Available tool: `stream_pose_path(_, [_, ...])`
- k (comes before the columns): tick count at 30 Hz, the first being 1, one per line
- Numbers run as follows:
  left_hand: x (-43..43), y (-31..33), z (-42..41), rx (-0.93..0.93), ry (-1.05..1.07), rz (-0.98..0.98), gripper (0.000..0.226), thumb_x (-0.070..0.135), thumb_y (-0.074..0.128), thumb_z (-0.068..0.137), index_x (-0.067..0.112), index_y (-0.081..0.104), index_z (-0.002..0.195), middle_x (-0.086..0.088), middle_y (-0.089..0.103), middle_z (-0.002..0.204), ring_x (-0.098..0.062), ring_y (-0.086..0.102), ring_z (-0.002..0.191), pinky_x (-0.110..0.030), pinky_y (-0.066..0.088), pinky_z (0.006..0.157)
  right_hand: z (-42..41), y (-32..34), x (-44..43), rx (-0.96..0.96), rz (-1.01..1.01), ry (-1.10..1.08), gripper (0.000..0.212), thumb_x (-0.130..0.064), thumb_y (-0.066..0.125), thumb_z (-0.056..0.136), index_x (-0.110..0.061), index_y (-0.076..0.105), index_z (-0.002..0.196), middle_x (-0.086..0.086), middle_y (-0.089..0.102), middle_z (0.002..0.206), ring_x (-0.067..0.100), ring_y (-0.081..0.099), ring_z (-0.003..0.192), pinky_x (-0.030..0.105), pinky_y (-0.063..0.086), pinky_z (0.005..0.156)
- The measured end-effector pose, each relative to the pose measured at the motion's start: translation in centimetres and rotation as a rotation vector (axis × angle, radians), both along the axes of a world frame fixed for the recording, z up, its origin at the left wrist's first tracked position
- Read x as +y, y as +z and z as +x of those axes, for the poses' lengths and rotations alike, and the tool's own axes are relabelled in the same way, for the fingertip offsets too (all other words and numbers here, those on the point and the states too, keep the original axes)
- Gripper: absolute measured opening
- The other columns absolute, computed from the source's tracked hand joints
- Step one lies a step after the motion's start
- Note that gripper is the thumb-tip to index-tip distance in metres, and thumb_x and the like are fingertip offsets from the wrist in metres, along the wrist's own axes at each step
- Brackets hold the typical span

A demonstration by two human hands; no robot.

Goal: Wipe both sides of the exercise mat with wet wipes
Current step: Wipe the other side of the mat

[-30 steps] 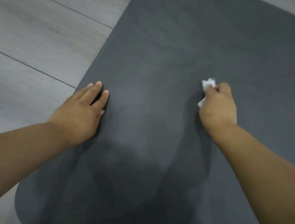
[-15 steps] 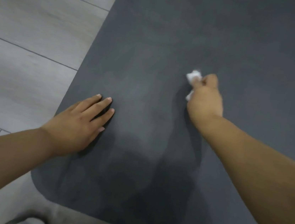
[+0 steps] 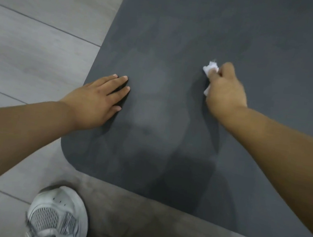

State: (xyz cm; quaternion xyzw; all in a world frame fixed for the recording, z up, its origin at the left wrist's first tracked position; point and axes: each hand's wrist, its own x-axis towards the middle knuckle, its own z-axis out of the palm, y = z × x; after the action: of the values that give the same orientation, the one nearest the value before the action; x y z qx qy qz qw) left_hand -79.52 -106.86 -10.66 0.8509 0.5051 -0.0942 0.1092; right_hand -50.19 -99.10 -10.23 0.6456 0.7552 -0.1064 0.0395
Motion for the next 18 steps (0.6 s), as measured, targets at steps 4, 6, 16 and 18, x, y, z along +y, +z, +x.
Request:
stream_pose_path(4, [-1.4,0.0,-1.1,0.01,0.026,-0.022,0.059,0.035,0.031,0.09,-0.004,0.051,0.13,-0.026,0.044,0.138,-0.046,0.046,0.123,-0.057,0.043,0.096,-4.4,-1.0,-9.7,0.315,0.024,0.45,0.033,-0.01,0.042,0.09,0.003,0.055,0.117,0.021,0.055,0.095,0.036,0.056,0.064,0.035,0.046,0.051])
stream_pose_path(6, [-2.2,0.0,-1.2,0.007,0.051,-0.03,0.059,0.035,0.03,0.091,-0.004,0.048,0.132,-0.026,0.041,0.141,-0.046,0.043,0.126,-0.055,0.039,0.101,-6.1,-0.5,-14.0,0.391,-0.192,0.657,0.021,-0.019,0.033,0.099,-0.009,0.051,0.104,0.017,0.057,0.092,0.037,0.057,0.075,0.038,0.036,0.062])
stream_pose_path(16, [-3.7,0.7,-1.2,0.007,0.126,-0.104,0.059,0.028,0.05,0.094,0.005,0.03,0.145,-0.018,0.017,0.155,-0.037,0.018,0.142,-0.044,0.02,0.115,-2.5,-0.1,-5.6,0.044,-0.029,0.056,0.04,-0.007,0.038,0.092,-0.009,0.041,0.132,0.017,0.044,0.122,0.031,0.051,0.092,0.03,0.034,0.068])
stream_pose_path(18, [-4.3,1.1,-1.1,0.024,0.162,-0.147,0.062,0.032,0.046,0.095,0.009,0.023,0.148,-0.013,0.007,0.157,-0.032,0.01,0.144,-0.039,0.014,0.117,-4.7,-0.9,-9.6,0.182,-0.026,0.215,0.038,-0.005,0.04,0.09,-0.004,0.047,0.128,0.018,0.049,0.112,0.033,0.057,0.08,0.032,0.04,0.058])
